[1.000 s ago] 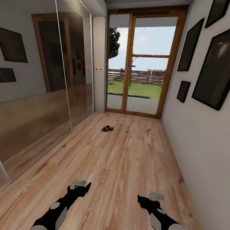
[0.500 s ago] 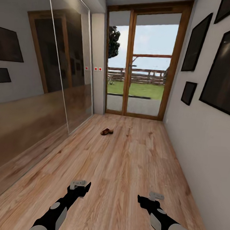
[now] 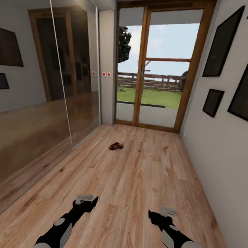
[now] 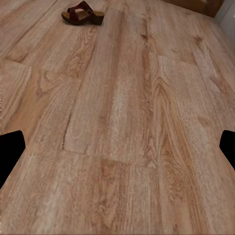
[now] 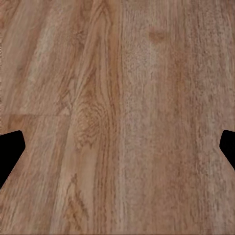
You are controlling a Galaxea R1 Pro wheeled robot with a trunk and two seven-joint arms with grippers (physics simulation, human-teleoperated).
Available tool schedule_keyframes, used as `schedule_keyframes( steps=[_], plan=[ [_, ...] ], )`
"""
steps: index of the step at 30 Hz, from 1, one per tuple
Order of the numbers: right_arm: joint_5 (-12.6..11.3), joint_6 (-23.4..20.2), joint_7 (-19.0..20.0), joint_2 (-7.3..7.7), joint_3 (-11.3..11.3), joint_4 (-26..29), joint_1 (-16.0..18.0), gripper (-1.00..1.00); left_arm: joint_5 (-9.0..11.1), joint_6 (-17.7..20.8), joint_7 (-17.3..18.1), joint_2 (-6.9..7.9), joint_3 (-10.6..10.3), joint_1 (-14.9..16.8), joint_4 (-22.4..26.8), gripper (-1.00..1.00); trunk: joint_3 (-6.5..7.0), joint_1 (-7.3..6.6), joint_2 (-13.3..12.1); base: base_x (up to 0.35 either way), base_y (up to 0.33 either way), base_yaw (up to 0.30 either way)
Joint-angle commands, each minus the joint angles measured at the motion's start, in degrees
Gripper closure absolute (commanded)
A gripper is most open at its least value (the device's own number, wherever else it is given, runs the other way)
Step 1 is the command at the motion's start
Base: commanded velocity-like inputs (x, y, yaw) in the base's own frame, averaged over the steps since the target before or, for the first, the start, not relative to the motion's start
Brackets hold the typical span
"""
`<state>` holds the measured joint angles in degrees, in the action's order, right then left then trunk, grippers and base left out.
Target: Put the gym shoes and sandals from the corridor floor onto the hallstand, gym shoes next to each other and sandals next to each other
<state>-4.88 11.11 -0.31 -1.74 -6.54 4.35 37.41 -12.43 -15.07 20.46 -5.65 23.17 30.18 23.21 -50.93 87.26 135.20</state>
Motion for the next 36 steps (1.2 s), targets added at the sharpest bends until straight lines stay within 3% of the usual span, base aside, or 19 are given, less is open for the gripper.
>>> schedule_keyframes(
  steps=[1, 36],
  plan=[
    [-0.54, 0.23, 0.04, -0.02, -0.10, -0.04, 0.03, -1.00, -0.58, -0.22, 0.30, -0.06, 0.48, 0.05, -0.01, -1.00, -0.09, 0.02, 0.02, 0.347, 0.000, 0.158],
    [-0.67, 0.23, -0.05, -0.02, -0.05, -0.13, 0.03, -1.00, -0.58, -0.22, 0.30, -0.06, 0.49, 0.05, -0.08, -1.00, -0.38, 0.02, 0.02, 0.347, -0.011, 0.030]
  ],
)
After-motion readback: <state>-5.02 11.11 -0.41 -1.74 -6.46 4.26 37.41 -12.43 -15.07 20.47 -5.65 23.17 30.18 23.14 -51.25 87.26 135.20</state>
